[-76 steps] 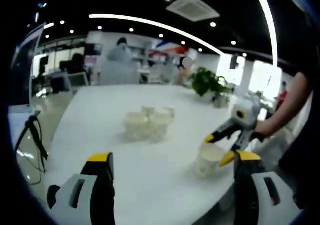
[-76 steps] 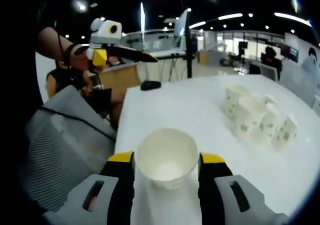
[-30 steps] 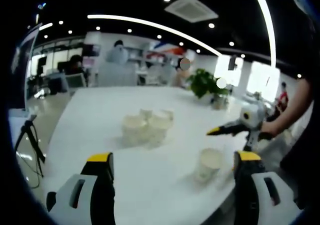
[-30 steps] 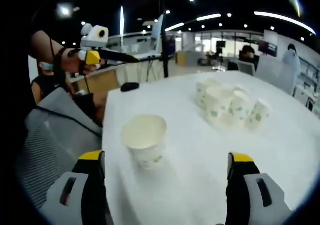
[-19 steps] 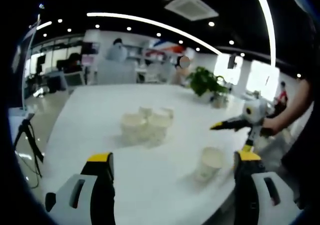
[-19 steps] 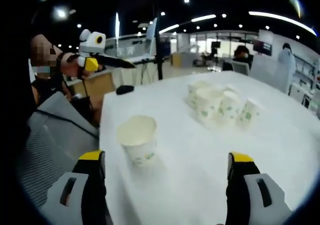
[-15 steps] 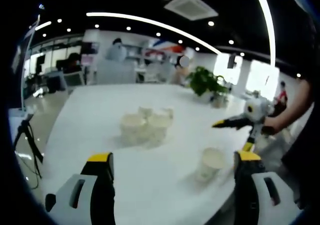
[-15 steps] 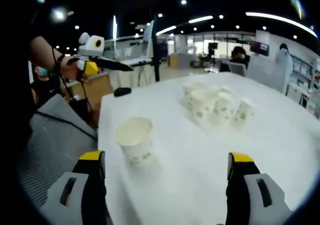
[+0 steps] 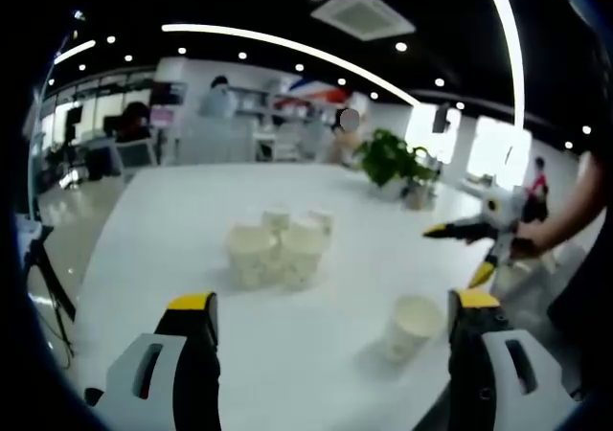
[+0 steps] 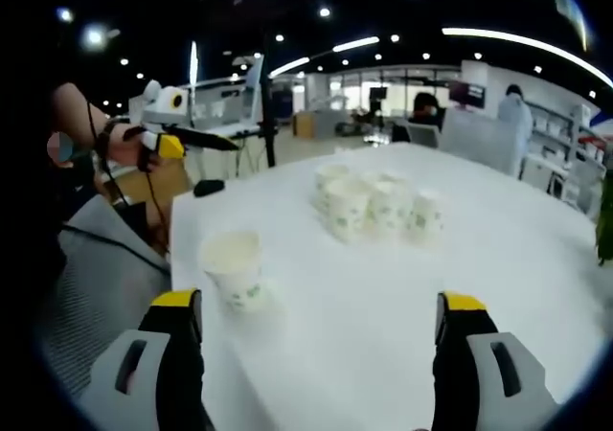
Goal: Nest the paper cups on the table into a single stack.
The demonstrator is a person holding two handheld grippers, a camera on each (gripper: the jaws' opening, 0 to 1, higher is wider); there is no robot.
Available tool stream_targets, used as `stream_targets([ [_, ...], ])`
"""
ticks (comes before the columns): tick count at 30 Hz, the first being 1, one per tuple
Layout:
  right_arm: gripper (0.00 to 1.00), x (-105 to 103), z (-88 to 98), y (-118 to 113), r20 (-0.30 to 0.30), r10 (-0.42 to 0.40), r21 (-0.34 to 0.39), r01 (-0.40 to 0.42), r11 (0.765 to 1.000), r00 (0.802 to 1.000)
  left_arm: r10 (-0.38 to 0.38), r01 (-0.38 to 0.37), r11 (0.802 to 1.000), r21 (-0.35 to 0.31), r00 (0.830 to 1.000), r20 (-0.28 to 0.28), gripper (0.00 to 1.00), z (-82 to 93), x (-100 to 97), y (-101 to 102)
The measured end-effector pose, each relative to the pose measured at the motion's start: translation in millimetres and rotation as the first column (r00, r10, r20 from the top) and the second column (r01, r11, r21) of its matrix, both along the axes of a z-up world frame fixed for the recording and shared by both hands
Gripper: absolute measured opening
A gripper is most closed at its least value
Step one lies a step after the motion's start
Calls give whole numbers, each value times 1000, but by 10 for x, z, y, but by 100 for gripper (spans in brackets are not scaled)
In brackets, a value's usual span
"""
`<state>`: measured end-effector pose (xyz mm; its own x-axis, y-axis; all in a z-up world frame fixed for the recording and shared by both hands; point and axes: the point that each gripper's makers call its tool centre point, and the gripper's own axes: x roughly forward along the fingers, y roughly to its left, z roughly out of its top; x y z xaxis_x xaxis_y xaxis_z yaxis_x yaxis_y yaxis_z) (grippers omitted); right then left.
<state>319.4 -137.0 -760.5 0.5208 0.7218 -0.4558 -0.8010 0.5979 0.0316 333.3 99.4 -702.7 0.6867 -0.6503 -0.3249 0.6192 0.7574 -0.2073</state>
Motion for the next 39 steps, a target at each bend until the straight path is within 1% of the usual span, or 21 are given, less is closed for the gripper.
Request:
stream_targets([
  [3, 100, -1, -6, -43, -1, -18, 5, 18, 1000, 1000, 5, -5, 1000, 0, 1000, 1, 100, -6, 35, -19],
  [5, 100, -4, -2, -67, -1, -28, 7, 28, 1000, 1000, 16, -16, 1000, 11, 1000, -4, 100, -31, 86, -13],
  [7, 100, -15, -13, -97, -5, -36, 10, 36, 999, 999, 37, -37, 999, 26, 999, -3, 100, -65, 182, 16],
  [9, 100, -33, -41, -134, -12, -42, 4, 42, 999, 999, 39, -39, 998, 41, 999, 5, 100, -88, 239, 13],
  [10, 100, -40, -46, -147, -13, -43, 3, 44, 999, 999, 40, -39, 998, 49, 999, -2, 100, -109, 263, 9],
  [13, 100, -78, -42, -188, -10, -40, -14, 40, 999, 999, 36, -36, 998, 43, 999, 3, 100, -127, 367, -32],
  [16, 100, -102, -45, -224, -5, -37, -23, 37, 999, 999, 34, -34, 998, 53, 999, 13, 99, -163, 462, -65],
  [17, 100, -105, -49, -238, -8, -41, -23, 41, 999, 999, 38, -39, 998, 57, 999, 11, 99, -187, 497, -62],
  [18, 100, -109, -51, -255, -11, -45, -24, 45, 999, 999, 49, -49, 996, 68, 999, -3, 98, -223, 540, -53],
  [19, 100, -115, -45, -280, -12, -53, -24, 52, 998, 999, 53, -53, 996, 71, 999, -2, 98, -228, 569, -57],
  [21, 100, -121, -33, -315, -14, -63, -24, 63, 998, 998, 56, -57, 996, 66, 998, 15, 98, -222, 640, -70],
  [24, 100, -131, -26, -363, -16, -79, -21, 78, 997, 997, 59, -60, 996, 69, 998, 12, 98, -265, 746, -78],
  [28, 100, -154, -46, -419, -26, -98, -29, 97, 995, 995, 74, -75, 996, 51, 997, 25, 98, -265, 869, -85],
  [31, 100, -163, -33, -468, -33, -122, -20, 121, 992, 992, 84, -85, 995, 55, 996, 32, 96, -315, 973, -61],
  [34, 100, -190, -48, -490, -48, -126, -21, 125, 992, 991, 88, -90, 995, 46, 996, 28, 96, -345, 1044, -77],
  [37, 100, -229, -47, -505, -52, -118, -30, 117, 993, 992, 96, -98, 993, 58, 995, 41, 96, -359, 1117, -89],
  [39, 100, -238, -29, -514, -54, -123, -18, 123, 992, 991, 118, -120, 992, 44, 992, 46, 96, -355, 1181, -64],
])
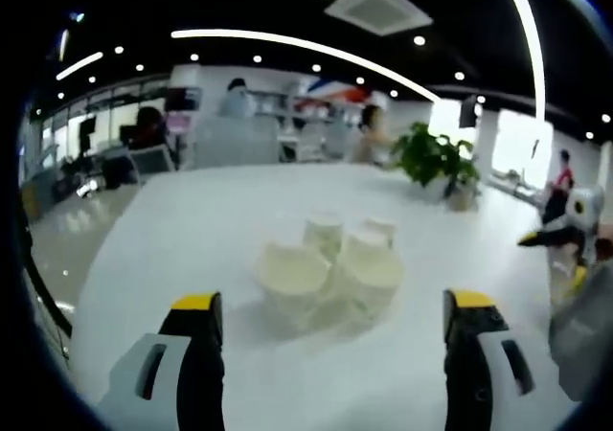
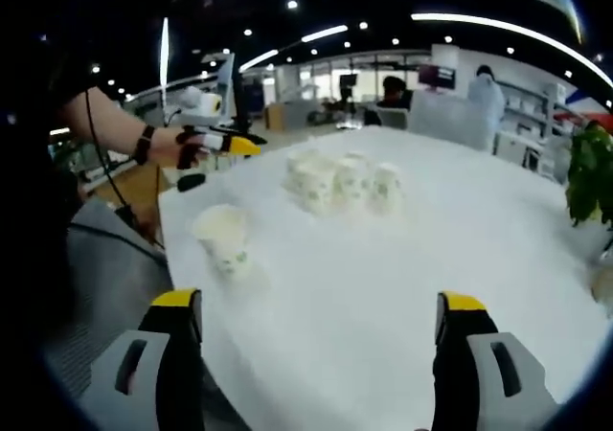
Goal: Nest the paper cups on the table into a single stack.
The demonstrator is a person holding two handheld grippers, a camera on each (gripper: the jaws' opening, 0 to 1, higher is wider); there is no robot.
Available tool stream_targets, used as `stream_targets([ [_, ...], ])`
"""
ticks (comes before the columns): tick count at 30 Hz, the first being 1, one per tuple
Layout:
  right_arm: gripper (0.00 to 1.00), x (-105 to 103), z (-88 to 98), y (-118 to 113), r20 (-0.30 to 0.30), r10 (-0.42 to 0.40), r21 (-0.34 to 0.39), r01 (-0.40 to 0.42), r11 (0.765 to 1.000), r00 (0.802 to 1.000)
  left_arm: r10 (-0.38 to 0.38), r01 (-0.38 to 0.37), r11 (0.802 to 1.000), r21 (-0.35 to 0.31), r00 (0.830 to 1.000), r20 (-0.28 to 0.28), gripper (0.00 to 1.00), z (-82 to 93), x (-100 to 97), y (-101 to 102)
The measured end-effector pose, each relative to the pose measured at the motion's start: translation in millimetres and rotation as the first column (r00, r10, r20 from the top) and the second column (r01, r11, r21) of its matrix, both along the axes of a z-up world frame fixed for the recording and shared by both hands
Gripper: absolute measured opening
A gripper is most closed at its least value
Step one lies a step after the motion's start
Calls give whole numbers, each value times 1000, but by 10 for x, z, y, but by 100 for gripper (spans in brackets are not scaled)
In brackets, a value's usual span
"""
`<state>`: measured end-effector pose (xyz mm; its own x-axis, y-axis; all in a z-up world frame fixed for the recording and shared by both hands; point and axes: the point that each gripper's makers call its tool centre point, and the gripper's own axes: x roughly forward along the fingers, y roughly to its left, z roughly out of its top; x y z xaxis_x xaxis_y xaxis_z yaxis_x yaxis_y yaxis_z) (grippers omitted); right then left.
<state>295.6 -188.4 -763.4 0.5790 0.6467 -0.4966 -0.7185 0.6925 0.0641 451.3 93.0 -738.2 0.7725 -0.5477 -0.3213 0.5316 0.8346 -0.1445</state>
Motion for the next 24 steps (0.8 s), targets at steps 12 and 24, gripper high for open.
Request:
stream_targets([
  [12, 99, -5, 18, -63, -15, -47, 20, 47, 999, 999, 2, -2, 997, 77, 1000, 9, 93, -222, 265, 11],
  [24, 98, -106, -32, -136, -50, -51, 3, 51, 999, 997, 8, -10, 998, 69, 1000, 26, 82, -288, 557, 27],
])
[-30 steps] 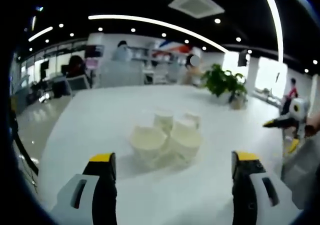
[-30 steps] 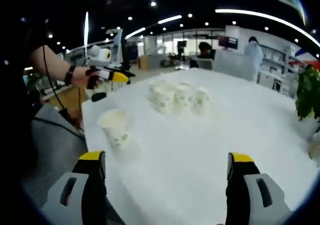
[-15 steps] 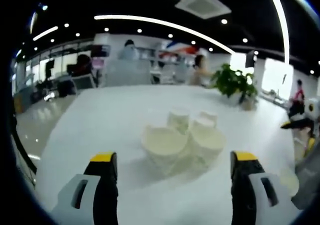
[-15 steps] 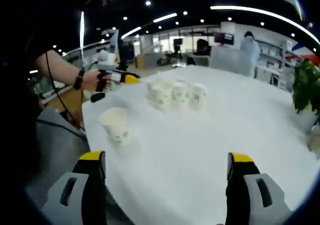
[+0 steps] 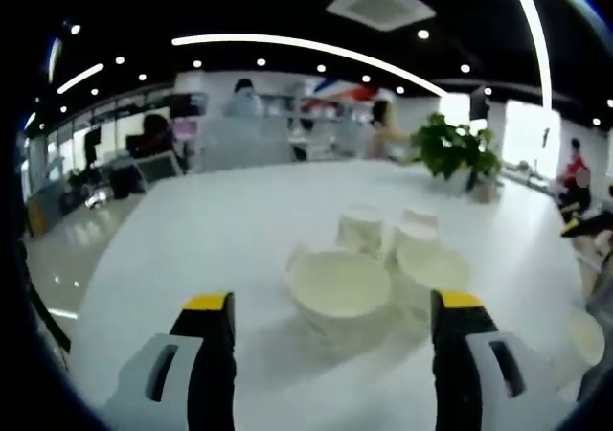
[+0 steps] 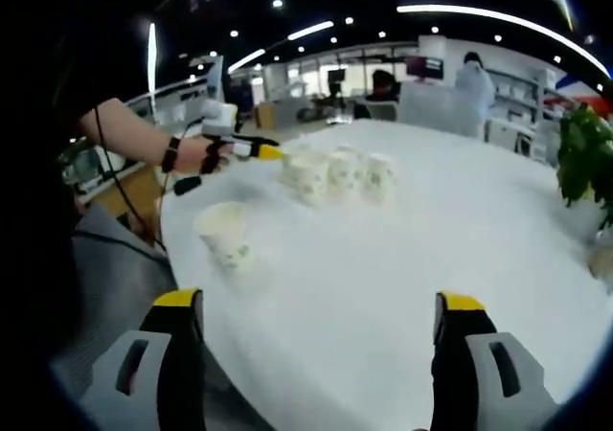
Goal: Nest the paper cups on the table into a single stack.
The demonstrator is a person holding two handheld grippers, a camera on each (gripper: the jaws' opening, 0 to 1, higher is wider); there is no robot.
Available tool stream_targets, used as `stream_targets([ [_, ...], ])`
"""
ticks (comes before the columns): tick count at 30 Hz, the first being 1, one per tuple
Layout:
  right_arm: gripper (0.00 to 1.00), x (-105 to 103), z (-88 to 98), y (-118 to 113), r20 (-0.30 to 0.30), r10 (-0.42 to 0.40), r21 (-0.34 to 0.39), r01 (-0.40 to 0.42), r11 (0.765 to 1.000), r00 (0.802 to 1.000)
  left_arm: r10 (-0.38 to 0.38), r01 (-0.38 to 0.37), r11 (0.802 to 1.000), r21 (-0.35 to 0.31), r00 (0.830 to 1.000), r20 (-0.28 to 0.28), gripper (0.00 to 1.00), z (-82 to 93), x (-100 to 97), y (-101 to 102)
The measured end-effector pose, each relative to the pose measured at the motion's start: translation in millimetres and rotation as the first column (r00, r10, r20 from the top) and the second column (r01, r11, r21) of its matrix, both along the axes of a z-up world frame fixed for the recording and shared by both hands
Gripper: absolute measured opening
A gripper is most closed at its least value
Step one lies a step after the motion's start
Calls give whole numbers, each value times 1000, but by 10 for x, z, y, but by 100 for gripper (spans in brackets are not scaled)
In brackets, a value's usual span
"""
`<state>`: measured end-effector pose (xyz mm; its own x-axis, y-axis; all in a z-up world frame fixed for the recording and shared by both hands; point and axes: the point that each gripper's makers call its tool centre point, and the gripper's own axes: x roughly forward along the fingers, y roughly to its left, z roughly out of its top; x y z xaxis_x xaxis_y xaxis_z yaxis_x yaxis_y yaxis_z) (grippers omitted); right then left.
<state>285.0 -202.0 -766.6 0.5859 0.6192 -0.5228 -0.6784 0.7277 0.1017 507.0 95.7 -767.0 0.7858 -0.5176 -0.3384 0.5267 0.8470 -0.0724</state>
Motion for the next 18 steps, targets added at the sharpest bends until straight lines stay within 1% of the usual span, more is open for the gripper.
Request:
stream_targets([
  [3, 98, -17, -7, -17, -4, 0, -8, 0, 1000, 1000, -3, 3, 1000, -8, 1000, -2, 83, -31, 52, -18],
  [8, 98, -17, 7, -37, 0, -7, -18, 7, 1000, 1000, -21, 22, 1000, 14, 1000, -21, 82, -134, 92, -49],
  [9, 97, -11, 18, -39, 4, -10, -18, 10, 1000, 1000, -24, 24, 1000, 17, 1000, -17, 82, -138, 96, -56],
  [11, 97, 1, 33, -38, 11, -15, -17, 15, 1000, 1000, -35, 35, 999, 27, 999, -18, 79, -172, 106, -73],
  [13, 97, 7, 51, -24, 15, -15, -17, 15, 1000, 1000, -45, 46, 999, 24, 999, -19, 78, -195, 112, -97],
  [16, 97, 8, 44, -23, 13, -14, -24, 14, 1000, 1000, -53, 53, 998, 35, 998, -21, 72, -232, 117, -109],
  [17, 97, 12, 45, -28, 14, -15, -24, 15, 1000, 1000, -48, 49, 998, 37, 999, -17, 70, -225, 120, -104],
  [18, 97, 11, 52, -32, 14, -17, -23, 17, 1000, 1000, -49, 49, 998, 47, 999, 7, 68, -201, 137, -106],
])
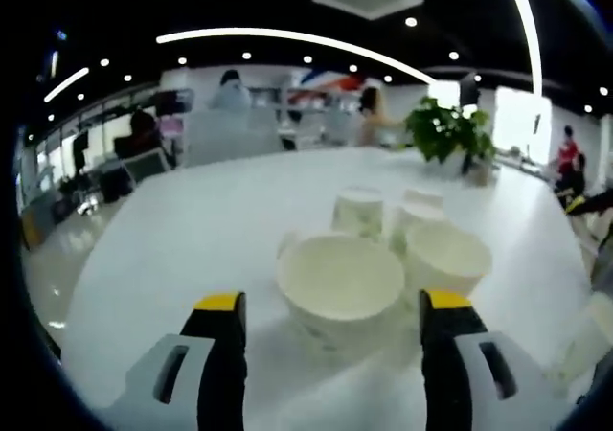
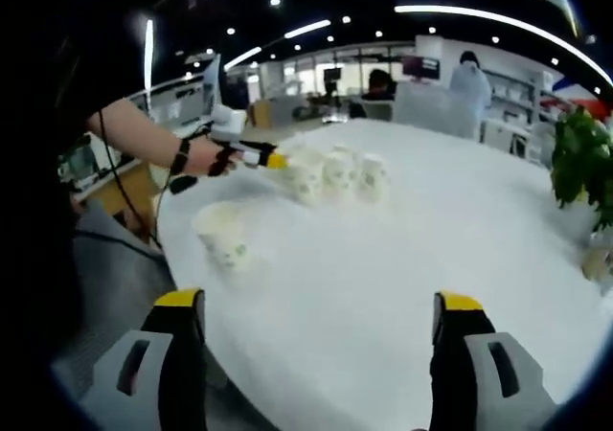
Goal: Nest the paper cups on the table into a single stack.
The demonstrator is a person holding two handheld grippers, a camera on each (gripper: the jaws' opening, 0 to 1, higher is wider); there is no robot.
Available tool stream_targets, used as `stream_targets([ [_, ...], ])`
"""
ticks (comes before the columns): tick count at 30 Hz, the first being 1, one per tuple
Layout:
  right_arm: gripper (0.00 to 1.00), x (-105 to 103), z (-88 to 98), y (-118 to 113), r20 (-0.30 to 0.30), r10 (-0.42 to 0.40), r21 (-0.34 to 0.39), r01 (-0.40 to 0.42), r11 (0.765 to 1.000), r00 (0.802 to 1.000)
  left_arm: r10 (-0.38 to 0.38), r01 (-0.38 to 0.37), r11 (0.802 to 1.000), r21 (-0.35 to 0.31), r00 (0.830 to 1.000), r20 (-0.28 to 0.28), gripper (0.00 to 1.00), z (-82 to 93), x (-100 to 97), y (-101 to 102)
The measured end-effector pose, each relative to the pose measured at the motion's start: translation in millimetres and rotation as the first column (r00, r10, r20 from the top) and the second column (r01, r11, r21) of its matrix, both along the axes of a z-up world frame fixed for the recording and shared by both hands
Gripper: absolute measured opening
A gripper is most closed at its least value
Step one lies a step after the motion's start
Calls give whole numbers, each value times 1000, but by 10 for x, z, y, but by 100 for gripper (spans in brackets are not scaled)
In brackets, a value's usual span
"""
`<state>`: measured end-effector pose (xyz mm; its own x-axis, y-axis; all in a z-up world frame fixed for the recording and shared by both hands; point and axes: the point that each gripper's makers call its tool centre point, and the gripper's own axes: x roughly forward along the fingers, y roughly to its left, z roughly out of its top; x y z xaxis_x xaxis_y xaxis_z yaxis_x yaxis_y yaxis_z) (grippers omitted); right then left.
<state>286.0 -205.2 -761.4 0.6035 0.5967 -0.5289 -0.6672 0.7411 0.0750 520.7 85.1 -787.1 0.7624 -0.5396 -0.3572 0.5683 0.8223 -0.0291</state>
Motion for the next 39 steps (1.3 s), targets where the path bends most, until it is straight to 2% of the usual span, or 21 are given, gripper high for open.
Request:
stream_targets([
  [11, 97, -87, -1, -58, -6, -17, -13, 17, 1000, 1000, -14, 14, 1000, -9, 1000, 14, 60, -20, 25, -48],
  [16, 97, -102, 1, -40, -5, -13, -15, 13, 1000, 1000, -31, 31, 999, 15, 999, 22, 51, -30, 11, -71],
  [20, 97, -111, 6, -57, -5, -20, -15, 20, 1000, 1000, -48, 47, 999, 9, 999, 20, 45, -46, -26, -93],
  [34, 96, -99, 35, -7, 7, -16, -13, 16, 1000, 1000, -51, 51, 999, -2, 999, 8, 43, -44, -125, -87],
  [39, 96, -101, 51, 28, 15, -10, -5, 10, 1000, 1000, -47, 47, 999, -13, 999, 11, 43, 23, -171, -81],
])
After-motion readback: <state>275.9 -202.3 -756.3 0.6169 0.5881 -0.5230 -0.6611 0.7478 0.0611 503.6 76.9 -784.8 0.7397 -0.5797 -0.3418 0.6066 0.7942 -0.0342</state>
